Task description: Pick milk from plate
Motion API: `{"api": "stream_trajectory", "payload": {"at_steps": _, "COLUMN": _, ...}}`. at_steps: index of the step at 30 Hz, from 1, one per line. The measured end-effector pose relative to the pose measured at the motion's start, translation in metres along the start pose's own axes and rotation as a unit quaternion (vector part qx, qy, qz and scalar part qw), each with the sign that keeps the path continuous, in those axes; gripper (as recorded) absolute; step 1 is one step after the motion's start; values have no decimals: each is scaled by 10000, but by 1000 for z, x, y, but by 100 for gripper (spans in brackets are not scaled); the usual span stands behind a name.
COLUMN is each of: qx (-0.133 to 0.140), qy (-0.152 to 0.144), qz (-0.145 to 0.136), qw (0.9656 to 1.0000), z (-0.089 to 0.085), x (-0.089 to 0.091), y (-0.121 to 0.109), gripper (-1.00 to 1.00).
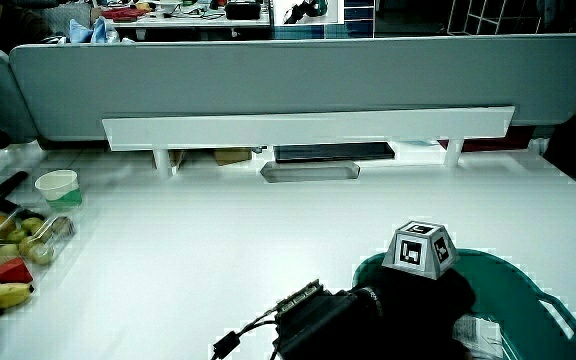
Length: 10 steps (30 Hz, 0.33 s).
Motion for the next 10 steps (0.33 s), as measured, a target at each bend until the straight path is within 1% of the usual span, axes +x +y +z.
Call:
{"api": "stream_trajectory", "payload": {"at_steps": 1, "qx": 60, "qy": 96, "qz": 44, "qw": 9999, "z": 2, "x": -2, "y": -2, "gripper": 100}}
{"api": "stream_trajectory", "payload": {"at_steps": 2, "qx": 23, "qy": -172, "qz": 181, "qw": 9997, "z": 2, "x": -5, "y": -4, "gripper": 100}}
{"api": "stream_trajectory", "payload": {"at_steps": 3, "qx": 32, "qy": -32, "qz": 21, "qw": 10000, "z": 4, "x": -7, "y": -5, "gripper": 100}}
{"api": "stream_trajectory", "payload": {"at_steps": 4, "qx": 57, "qy": 34, "qz": 39, "qw": 10000, "z": 6, "x": -9, "y": -7, "gripper": 100}}
{"api": "stream_trajectory", "payload": {"at_steps": 5, "qx": 63, "qy": -248, "qz": 106, "qw": 9996, "z": 4, "x": -14, "y": -8, "gripper": 100}}
{"api": "stream_trajectory", "payload": {"at_steps": 6, "qx": 156, "qy": -154, "qz": 189, "qw": 9996, "z": 3, "x": -18, "y": -10, "gripper": 100}}
{"api": "stream_trajectory", "payload": {"at_steps": 7, "qx": 165, "qy": -108, "qz": 281, "qw": 9994, "z": 6, "x": -21, "y": -14, "gripper": 100}}
{"api": "stream_trajectory", "payload": {"at_steps": 8, "qx": 117, "qy": -370, "qz": 454, "qw": 9982, "z": 8, "x": -24, "y": -17, "gripper": 100}}
{"api": "stream_trajectory", "payload": {"at_steps": 10, "qx": 226, "qy": -116, "qz": 410, "qw": 9988, "z": 13, "x": -30, "y": -23, "gripper": 100}}
